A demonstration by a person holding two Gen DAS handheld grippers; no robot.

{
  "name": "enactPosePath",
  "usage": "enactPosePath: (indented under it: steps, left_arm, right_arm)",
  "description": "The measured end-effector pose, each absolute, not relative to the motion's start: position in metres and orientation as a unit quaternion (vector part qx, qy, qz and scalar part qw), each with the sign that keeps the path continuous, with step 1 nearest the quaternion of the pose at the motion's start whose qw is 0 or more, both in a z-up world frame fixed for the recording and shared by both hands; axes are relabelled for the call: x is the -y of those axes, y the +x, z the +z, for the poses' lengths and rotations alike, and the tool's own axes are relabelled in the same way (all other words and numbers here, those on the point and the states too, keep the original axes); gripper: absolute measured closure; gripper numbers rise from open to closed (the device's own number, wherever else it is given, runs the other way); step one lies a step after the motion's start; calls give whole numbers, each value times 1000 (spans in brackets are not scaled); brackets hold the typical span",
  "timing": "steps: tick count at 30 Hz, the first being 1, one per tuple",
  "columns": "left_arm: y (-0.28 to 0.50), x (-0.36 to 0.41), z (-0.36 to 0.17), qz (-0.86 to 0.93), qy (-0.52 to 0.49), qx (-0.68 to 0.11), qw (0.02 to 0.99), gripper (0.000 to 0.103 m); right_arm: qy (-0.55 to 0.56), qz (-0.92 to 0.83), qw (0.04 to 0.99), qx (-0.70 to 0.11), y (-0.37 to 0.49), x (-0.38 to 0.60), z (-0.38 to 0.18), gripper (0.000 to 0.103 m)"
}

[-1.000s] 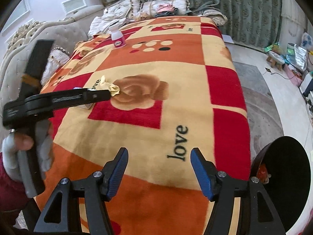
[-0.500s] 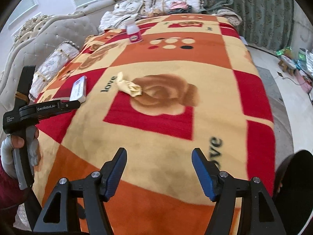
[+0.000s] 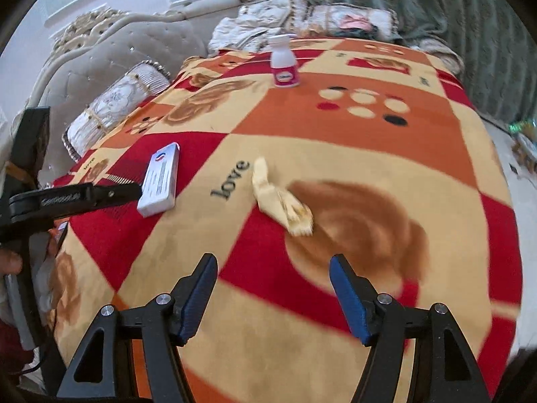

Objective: Collect trash
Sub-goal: 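Move both open tools back over the white box and beige tissue, then grasp the white medicine box with the left tool while the right tool grasps the beige tissue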

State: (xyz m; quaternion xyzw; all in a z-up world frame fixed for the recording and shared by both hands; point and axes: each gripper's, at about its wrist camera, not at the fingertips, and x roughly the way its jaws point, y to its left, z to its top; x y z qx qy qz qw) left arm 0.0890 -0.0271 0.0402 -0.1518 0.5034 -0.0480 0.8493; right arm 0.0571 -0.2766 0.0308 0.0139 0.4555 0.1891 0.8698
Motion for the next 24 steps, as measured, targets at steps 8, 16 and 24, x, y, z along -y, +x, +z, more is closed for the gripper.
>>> enactPosePath:
  steps: [8, 16, 24]
  left_arm:
    - [110, 22, 33, -48, -186, -502, 844, 46]
    - [130, 31, 19, -31, -184, -507, 841, 44]
    - [142, 39, 13, -11, -157, -492, 856, 45]
  right_arm:
    - [-50, 206, 869, -447, 105, 243, 20, 46]
    - [-79, 207, 863, -455, 122, 234, 4, 68]
    - [-61, 207, 870, -444, 120, 241, 8, 81]
